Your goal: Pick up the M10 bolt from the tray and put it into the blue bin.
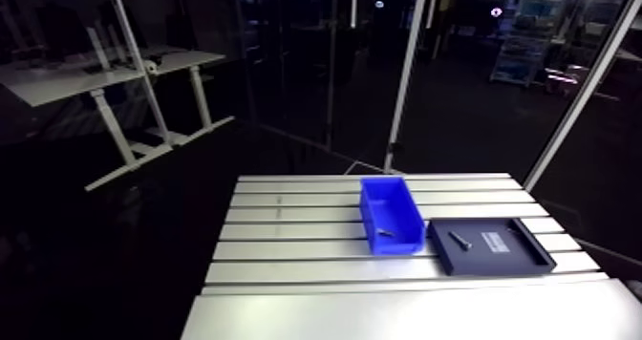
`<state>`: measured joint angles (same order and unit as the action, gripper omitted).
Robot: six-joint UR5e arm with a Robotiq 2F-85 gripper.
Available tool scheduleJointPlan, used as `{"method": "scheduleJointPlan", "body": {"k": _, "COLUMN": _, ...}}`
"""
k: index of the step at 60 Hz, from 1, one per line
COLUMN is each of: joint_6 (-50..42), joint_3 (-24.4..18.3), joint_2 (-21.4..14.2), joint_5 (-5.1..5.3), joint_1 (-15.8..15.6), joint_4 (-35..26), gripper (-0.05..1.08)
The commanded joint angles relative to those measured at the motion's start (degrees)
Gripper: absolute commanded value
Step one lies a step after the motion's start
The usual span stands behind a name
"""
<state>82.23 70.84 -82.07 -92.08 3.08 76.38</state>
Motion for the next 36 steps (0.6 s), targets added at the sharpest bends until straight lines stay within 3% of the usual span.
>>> {"method": "scheduleJointPlan", "body": {"k": 1, "joint_6": -0.01, "joint_3": 0.04, "joint_2": 0.02, "joint_5": -0.06, "joint_1": -0.01, "joint_4": 0.04, "gripper": 0.01}}
{"method": "scheduleJointPlan", "body": {"k": 31, "joint_6": 1.18, "joint_3": 0.21, "joint_2": 0.38, "joint_5": -0.41, "joint_1": -0.08, "joint_4": 0.13, "gripper": 0.01}}
{"method": "scheduleJointPlan", "body": {"k": 36, "joint_6": 5.2, "joint_3": 0.7, "joint_2": 0.29, "joint_5": -0.51, "joint_1": 0.14, "joint_4": 0.22, "gripper": 0.01}}
